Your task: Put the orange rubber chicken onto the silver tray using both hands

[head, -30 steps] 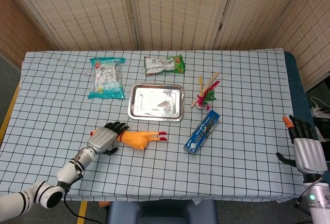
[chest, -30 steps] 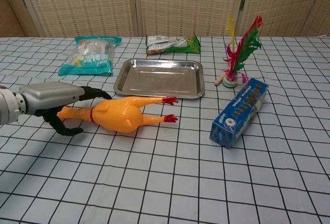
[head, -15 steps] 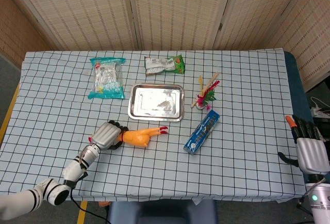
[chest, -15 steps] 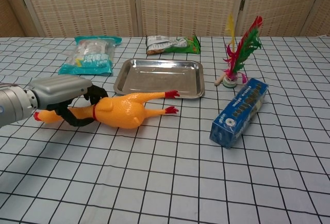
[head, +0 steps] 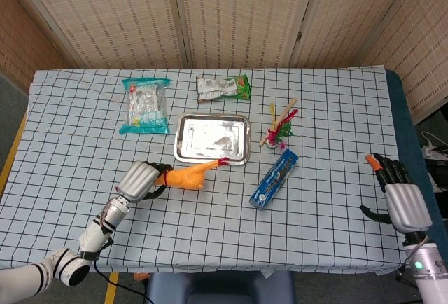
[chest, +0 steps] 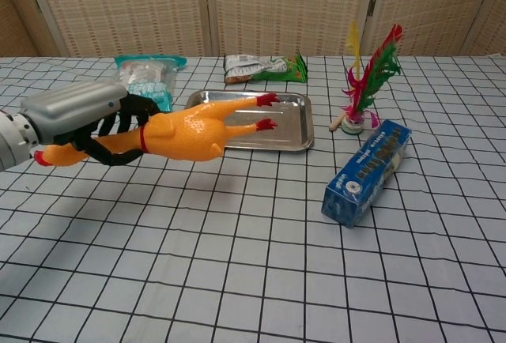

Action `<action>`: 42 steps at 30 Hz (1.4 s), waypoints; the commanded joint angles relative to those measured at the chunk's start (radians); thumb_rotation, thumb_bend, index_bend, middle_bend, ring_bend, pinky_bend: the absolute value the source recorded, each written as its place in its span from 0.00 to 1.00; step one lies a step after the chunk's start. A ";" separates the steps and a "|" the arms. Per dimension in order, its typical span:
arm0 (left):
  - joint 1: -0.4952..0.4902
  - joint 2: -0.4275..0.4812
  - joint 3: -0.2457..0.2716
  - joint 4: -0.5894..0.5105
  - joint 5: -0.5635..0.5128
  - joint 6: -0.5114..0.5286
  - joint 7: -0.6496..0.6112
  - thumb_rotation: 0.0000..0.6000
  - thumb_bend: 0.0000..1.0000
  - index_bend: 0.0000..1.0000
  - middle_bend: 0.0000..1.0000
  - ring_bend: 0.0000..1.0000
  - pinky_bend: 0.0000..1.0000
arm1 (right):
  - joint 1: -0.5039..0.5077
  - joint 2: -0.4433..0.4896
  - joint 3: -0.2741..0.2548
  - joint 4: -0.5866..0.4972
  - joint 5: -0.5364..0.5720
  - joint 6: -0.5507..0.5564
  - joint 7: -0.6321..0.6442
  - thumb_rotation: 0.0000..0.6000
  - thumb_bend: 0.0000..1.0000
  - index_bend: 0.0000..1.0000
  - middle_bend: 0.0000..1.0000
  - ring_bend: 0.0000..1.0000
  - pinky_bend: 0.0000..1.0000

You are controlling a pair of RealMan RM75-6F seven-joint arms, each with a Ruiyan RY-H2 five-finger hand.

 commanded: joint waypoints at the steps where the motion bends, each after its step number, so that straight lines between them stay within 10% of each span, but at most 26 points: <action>1: -0.001 0.017 -0.001 -0.043 -0.005 -0.004 0.030 1.00 0.60 0.84 0.77 0.57 0.63 | 0.121 0.092 0.045 -0.106 -0.021 -0.148 0.062 1.00 0.12 0.00 0.00 0.00 0.00; 16: -0.033 0.064 -0.022 -0.174 -0.047 -0.043 0.133 1.00 0.60 0.84 0.77 0.57 0.63 | 0.639 0.059 0.204 -0.190 0.381 -0.744 0.060 1.00 0.12 0.00 0.00 0.00 0.00; 30: -0.032 0.097 -0.031 -0.204 -0.062 -0.022 0.142 1.00 0.60 0.84 0.77 0.57 0.63 | 0.932 -0.165 0.101 -0.059 0.744 -0.726 -0.105 1.00 0.12 0.00 0.00 0.00 0.00; 42: -0.047 0.103 -0.033 -0.234 -0.066 -0.039 0.119 1.00 0.60 0.84 0.77 0.57 0.62 | 0.971 -0.298 0.103 0.068 0.791 -0.694 -0.065 1.00 0.13 0.05 0.02 0.00 0.04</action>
